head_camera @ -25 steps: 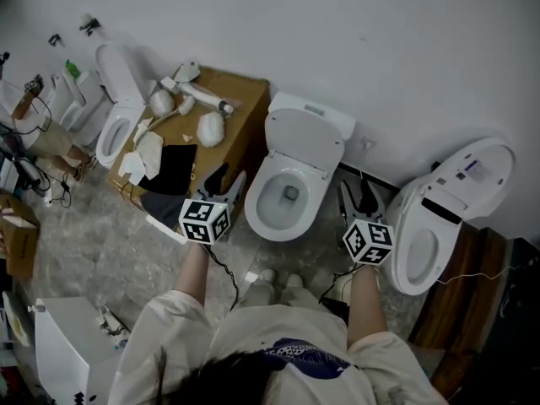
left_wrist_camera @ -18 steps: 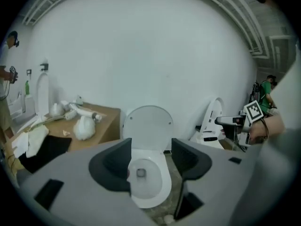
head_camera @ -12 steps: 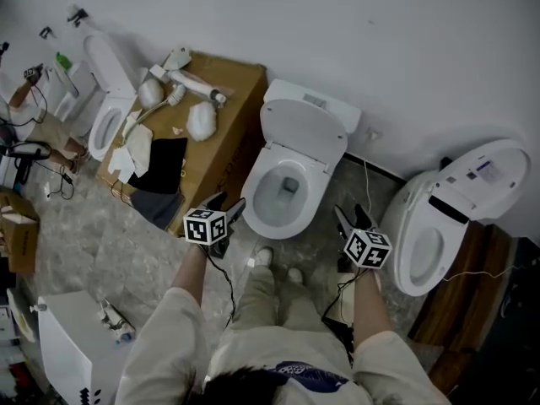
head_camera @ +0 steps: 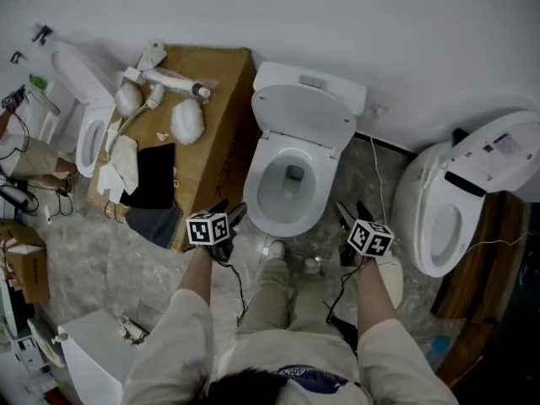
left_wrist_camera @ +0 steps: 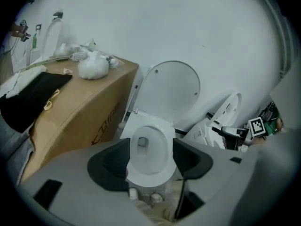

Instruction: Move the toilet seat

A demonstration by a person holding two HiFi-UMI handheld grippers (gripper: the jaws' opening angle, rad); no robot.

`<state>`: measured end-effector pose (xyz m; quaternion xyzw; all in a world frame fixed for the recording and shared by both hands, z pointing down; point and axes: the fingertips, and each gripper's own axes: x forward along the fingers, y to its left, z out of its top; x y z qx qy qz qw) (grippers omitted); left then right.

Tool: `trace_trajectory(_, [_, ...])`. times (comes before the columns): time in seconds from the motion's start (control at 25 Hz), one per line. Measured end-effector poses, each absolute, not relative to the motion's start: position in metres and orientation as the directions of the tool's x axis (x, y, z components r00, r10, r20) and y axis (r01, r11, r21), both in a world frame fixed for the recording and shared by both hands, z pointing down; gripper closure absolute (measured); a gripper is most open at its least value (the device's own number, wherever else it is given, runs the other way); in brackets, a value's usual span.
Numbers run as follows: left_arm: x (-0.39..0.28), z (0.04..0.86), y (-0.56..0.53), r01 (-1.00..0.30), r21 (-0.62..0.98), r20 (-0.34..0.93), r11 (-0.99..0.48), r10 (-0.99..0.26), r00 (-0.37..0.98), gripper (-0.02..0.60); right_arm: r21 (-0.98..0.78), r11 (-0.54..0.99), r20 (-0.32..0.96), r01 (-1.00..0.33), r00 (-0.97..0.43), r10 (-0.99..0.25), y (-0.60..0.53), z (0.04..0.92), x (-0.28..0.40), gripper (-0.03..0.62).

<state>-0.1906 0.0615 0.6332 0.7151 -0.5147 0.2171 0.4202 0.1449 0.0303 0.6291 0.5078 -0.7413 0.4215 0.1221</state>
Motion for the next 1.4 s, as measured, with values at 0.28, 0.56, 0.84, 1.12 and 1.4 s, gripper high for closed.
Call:
trace_trajectory(0.28, [-0.212, 0.701, 0.043, -0.912, 0.387, 0.769, -0.137, -0.498, 0.402, 0.307, -0.493, 0.065, 0.664, -0.867, -0.424, -0.615, 0.028, 0.706, 0.124, 0.235])
trace_trajectory(0.56, [-0.235, 0.780, 0.037, -0.917, 0.381, 0.802, -0.120, -0.449, 0.393, 0.302, -0.478, 0.019, 0.728, -0.878, -0.409, -0.551, 0.031, 0.793, 0.116, 0.223])
trace_trajectory(0.84, [-0.243, 0.860, 0.045, -0.910, 0.404, 0.818, -0.097, -0.406, 0.407, 0.296, -0.475, 0.029, 0.749, -0.880, -0.421, -0.512, 0.030, 0.857, 0.106, 0.219])
trace_trajectory(1.12, [-0.234, 0.908, 0.041, -0.891, 0.448, 0.800, -0.075, -0.412, 0.436, 0.287, -0.499, 0.015, 0.761, -0.866, -0.446, -0.472, 0.037, 0.908, 0.098, 0.215])
trace_trajectory(1.4, [-0.223, 0.922, 0.029, -0.879, 0.467, 0.784, -0.100, -0.414, 0.463, 0.285, -0.533, 0.033, 0.745, -0.846, -0.487, -0.455, 0.039, 0.929, 0.089, 0.214])
